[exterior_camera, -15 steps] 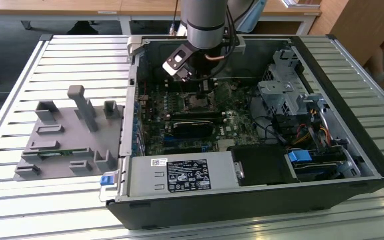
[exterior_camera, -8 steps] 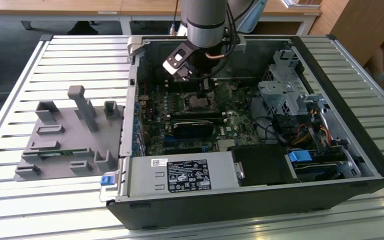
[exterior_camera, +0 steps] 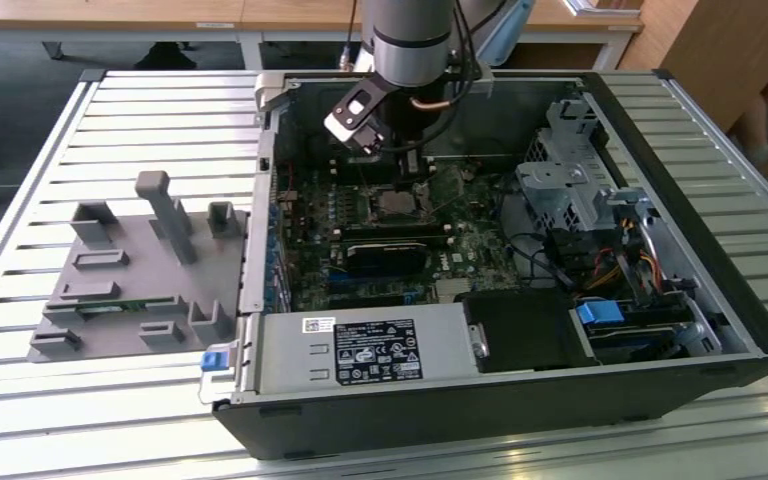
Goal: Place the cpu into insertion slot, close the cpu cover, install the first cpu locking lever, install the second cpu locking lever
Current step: 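Close the cpu cover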
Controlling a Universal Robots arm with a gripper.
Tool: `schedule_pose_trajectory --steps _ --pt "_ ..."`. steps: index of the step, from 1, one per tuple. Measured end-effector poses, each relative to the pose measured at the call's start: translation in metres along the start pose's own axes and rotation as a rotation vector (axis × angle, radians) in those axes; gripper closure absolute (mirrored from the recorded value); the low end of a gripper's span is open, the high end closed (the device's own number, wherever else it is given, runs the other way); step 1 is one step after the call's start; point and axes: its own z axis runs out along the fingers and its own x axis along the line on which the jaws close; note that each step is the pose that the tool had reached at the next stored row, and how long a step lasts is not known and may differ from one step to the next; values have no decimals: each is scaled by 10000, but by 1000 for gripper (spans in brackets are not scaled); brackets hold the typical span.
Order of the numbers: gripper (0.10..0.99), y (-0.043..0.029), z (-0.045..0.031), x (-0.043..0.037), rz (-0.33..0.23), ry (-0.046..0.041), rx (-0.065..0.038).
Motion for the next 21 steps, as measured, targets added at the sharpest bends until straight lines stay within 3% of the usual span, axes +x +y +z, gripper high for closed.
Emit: schedule_pose_trajectory --steps 7,21 --pt "973 14 -259 5 1 -1 0" --pt "973 25 -269 -59 1 0 0"
